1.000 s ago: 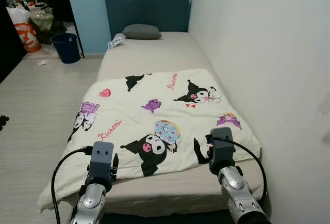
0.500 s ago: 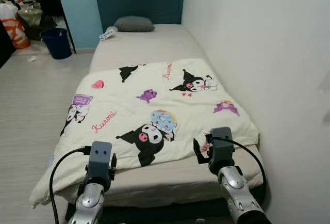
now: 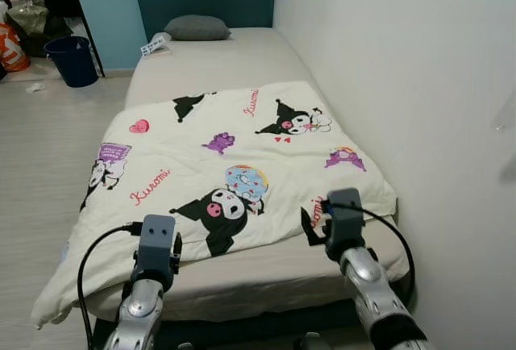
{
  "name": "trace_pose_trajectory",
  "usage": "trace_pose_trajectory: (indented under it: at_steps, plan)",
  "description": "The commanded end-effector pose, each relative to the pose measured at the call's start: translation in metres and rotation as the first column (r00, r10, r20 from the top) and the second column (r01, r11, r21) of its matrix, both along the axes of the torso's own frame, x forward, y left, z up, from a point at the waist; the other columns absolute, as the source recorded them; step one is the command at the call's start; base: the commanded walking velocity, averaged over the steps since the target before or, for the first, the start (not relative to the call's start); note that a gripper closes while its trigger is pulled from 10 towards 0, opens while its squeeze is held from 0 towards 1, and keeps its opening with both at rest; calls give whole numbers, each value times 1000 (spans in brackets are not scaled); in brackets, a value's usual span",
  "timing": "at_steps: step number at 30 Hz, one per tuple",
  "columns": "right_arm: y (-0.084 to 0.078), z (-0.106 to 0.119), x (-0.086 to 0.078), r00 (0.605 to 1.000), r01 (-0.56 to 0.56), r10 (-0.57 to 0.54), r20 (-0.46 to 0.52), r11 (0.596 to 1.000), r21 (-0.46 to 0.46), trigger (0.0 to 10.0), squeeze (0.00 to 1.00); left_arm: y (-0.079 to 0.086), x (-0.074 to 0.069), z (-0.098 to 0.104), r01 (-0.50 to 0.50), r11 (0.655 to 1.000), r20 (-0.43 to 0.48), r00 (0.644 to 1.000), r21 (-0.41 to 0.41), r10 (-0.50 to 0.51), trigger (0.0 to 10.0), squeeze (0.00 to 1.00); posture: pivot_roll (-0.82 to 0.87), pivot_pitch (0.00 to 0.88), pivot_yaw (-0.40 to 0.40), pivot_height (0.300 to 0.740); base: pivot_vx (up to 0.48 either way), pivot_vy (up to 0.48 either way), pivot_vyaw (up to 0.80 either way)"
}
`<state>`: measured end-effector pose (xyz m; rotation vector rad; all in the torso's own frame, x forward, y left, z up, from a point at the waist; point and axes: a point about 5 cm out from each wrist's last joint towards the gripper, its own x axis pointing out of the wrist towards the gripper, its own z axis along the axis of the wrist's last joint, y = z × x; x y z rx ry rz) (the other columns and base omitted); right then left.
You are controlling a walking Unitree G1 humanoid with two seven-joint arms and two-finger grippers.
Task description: Clean up the room
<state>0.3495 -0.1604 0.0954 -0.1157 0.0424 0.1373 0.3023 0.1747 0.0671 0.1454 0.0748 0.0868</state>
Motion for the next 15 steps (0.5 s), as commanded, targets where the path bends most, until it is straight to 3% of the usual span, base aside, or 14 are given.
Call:
trace_pose_trajectory:
  at_steps: [1, 7, 15]
  plan:
    - [5, -7, -1, 999, -23, 23, -46, 1000, 4, 10000, 0, 10, -1, -2, -26, 999, -16, 1000, 25, 26, 10000, 0, 2, 210, -24, 605, 0, 0, 0]
    - [15, 1, 7, 997, -71, 70, -38, 997, -8, 10000, 0, 18, -1, 2, -39, 998, -6, 999, 39, 40, 10000, 0, 16, 228, -28, 596, 0, 0, 0]
    - [16, 4, 10, 996, -85, 84, -44, 996, -20, 10000, 0, 21, 0, 5, -29, 998, -3, 1000, 56, 29, 10000, 0, 26, 251, -22, 591, 0, 0, 0]
